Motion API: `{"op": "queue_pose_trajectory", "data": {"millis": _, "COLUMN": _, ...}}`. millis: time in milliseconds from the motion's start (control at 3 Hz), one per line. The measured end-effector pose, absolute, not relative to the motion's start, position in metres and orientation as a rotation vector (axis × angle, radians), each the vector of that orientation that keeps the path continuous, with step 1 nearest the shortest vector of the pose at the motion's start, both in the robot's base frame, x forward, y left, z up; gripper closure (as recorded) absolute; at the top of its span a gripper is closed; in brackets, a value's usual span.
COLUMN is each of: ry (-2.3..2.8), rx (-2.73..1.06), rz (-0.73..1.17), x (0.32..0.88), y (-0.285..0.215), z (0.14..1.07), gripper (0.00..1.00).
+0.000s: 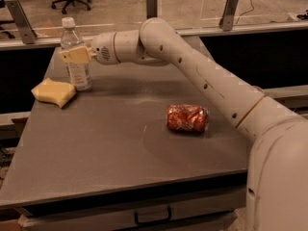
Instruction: Move blue plastic bottle near sponge
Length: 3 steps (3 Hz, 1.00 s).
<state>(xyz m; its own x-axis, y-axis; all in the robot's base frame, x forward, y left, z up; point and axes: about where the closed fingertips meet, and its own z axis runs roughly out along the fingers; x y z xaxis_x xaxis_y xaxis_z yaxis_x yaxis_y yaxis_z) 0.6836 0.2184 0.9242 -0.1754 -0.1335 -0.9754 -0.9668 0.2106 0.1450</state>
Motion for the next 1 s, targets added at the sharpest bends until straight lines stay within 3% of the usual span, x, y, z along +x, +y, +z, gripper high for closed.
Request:
{"op": "queue_pose_trajectory", "data": {"millis": 667, "ry": 1.530, "rx": -1.084, "rz": 1.097, "x": 0.684, "y": 0.218, "z": 0.928, "gripper": 0.15}}
{"op": "queue_pose_trajectory", "data": {"millis": 1000, "ry": 1.542, "rx": -1.088, "rz": 1.064, "x": 0.690, "y": 0.205, "z": 0.931, "gripper": 0.00}}
